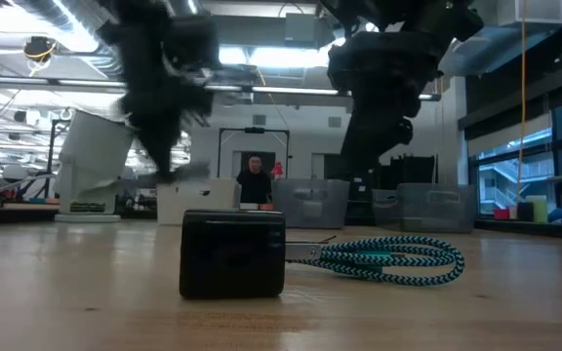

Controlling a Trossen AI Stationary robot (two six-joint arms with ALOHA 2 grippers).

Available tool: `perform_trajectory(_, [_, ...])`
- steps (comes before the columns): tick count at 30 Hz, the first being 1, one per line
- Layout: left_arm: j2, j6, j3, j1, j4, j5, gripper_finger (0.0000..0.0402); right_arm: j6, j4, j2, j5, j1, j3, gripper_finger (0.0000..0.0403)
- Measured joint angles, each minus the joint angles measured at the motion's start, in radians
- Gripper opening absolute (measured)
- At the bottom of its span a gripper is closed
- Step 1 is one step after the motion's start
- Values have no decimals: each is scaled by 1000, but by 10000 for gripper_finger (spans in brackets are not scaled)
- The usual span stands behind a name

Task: Pick and place items into bin
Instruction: Put the white patterned charger cable into the white bin

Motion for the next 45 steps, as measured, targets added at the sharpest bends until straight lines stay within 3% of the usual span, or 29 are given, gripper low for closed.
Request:
perform_trajectory(10, [-83, -192, 312, 377, 33, 38, 19, 25, 56, 0, 5, -5, 0, 196])
perform_trajectory(18, [-7, -409, 345, 631, 92, 144, 20, 73, 59, 0, 49, -5, 0, 196])
perform_trajectory(30, [242, -448, 341, 644, 89, 203, 28, 105, 57, 0, 79, -5, 0, 196])
perform_trajectory(45, [261, -458, 341, 639, 77, 171, 101, 102, 49, 0, 79, -5, 0, 196])
